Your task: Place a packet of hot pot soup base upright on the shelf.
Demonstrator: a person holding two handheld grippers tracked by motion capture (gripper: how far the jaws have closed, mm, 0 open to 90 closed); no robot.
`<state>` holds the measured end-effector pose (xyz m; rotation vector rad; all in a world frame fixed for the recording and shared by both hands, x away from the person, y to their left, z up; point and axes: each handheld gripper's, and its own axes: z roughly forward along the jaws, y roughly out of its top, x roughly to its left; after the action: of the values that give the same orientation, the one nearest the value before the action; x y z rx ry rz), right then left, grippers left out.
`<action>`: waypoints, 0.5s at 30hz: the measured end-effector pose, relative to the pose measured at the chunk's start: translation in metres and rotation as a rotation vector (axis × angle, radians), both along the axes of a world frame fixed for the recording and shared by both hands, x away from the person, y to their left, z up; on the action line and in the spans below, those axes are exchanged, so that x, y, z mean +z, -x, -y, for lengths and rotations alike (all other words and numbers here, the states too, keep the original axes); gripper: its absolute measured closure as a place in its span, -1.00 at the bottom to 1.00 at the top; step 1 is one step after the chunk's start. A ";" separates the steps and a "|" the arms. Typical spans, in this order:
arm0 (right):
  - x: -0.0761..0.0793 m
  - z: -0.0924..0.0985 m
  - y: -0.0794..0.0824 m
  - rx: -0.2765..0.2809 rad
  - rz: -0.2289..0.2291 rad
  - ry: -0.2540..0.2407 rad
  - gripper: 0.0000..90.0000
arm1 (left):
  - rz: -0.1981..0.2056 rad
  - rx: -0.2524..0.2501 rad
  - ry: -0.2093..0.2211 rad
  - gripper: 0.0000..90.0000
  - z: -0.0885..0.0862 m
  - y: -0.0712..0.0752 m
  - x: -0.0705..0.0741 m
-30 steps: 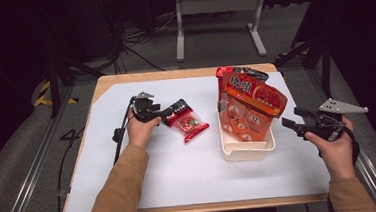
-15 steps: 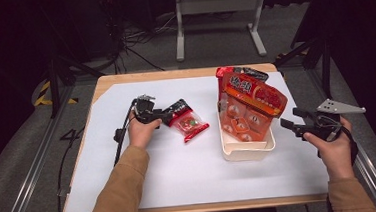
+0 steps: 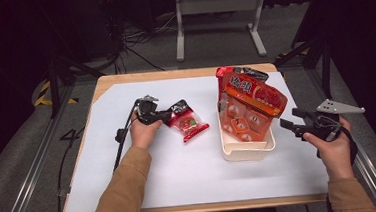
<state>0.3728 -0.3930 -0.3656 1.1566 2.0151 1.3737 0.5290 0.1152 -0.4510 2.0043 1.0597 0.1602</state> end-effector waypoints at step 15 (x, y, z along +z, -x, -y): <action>0.000 0.001 0.000 0.000 -0.002 -0.006 -0.37 | 0.034 -0.030 0.026 0.99 -0.005 0.005 0.012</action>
<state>0.3724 -0.3938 -0.3658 1.1609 2.0142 1.3797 0.5237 0.1197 -0.4392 1.9865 1.0049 0.1639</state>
